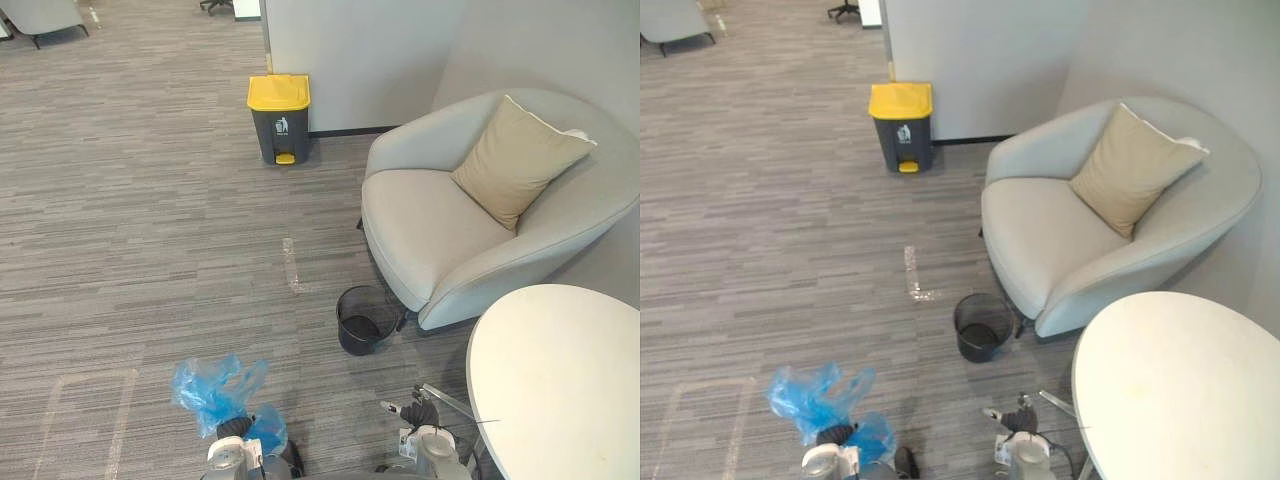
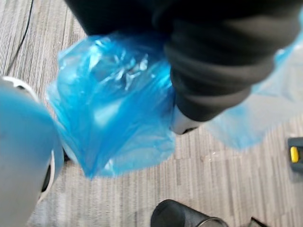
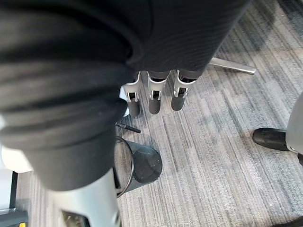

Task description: Gather rubbish on tea table into small bin, then transfer packed bag to large trash can.

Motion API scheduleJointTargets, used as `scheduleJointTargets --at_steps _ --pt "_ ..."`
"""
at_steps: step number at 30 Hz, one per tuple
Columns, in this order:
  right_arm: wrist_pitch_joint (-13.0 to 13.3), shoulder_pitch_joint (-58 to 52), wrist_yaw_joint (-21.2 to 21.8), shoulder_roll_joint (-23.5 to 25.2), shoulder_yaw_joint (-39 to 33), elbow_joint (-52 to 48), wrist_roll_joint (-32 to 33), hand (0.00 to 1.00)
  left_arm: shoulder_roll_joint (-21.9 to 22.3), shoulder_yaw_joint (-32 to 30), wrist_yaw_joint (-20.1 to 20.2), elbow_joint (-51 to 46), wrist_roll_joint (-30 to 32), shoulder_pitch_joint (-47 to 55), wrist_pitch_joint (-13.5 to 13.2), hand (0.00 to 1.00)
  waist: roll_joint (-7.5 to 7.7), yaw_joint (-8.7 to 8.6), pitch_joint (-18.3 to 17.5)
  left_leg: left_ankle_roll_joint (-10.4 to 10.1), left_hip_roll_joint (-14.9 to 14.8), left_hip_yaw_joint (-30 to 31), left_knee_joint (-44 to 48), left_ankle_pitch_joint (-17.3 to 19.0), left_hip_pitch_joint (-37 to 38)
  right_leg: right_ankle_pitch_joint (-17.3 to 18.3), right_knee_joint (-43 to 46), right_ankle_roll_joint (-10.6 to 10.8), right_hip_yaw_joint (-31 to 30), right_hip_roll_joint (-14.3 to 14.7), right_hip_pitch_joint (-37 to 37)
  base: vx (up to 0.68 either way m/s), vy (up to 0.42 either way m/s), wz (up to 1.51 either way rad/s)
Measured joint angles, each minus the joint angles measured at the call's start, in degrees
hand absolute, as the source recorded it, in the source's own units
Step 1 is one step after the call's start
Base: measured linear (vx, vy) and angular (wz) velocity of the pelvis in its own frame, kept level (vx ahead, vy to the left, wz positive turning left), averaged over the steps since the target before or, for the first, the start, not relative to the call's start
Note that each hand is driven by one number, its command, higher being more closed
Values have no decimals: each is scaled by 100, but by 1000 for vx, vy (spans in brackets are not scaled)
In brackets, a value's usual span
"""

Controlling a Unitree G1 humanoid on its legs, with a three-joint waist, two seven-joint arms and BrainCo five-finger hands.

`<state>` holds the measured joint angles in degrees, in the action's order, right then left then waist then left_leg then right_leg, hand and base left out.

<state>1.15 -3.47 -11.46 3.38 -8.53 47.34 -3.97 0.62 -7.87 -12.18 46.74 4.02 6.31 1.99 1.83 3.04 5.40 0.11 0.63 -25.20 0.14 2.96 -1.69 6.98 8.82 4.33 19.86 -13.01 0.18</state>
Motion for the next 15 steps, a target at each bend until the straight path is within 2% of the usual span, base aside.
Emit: scheduleJointTargets --at_steps 1,4,5,7,8,9,10,11,14,15 --pt "-6 22 3 6 -31 127 -6 0 -24 -2 0 22 43 7 0 100 58 6 -38 36 95 59 -116 13 49 -6 -10 35 8 -45 19 68 104 10" --pt "-12 39 7 7 -83 212 -16 0 -120 -2 0 114 42 -13 1 100 87 9 -21 117 331 105 -361 46 175 191 247 218 36 -276 -22 103 91 13" --pt "-20 38 10 8 -141 315 -15 0 -158 4 1 127 43 -3 0 100 172 0 25 189 485 165 -536 95 308 359 590 123 82 -447 -32 129 64 25" --pt "-35 13 10 -24 -199 336 -13 0 -164 36 0 198 43 4 0 100 110 -43 74 266 510 459 -571 124 483 310 1549 -135 -30 -576 -248 171 61 45" --pt "-40 6 15 -91 -202 320 -5 0 -187 61 2 283 42 -17 2 100 -38 -118 95 389 398 756 -416 165 612 83 2545 -481 -338 -562 -700 253 47 67" --pt "-20 74 18 -100 -216 319 -5 0 -228 73 2 382 42 -5 9 100 -55 -171 119 460 241 933 -203 321 599 414 2765 -308 -660 -326 -934 302 44 68" --pt "-15 115 17 -102 -222 326 -4 0 -244 72 -2 414 34 -6 9 100 -53 -177 123 451 141 1017 -103 403 581 541 2740 -248 -721 -167 -1036 276 9 67" --pt "-12 131 14 -102 -254 333 -5 0 -259 81 1 455 40 -38 5 100 -52 -176 136 426 -19 1186 11 512 658 652 2616 -193 -763 134 -1240 317 -7 57" --pt "-10 116 5 -78 -313 318 6 0 -248 40 1 474 42 -72 17 100 -29 -203 182 331 -157 1447 90 776 1015 624 2276 -111 -917 655 -1697 401 -38 52" --pt "-8 124 4 -83 -341 312 8 0 -223 21 2 473 42 -113 22 100 -23 -247 183 283 -166 1523 114 875 1109 491 1998 -109 -965 815 -1848 412 -61 57"
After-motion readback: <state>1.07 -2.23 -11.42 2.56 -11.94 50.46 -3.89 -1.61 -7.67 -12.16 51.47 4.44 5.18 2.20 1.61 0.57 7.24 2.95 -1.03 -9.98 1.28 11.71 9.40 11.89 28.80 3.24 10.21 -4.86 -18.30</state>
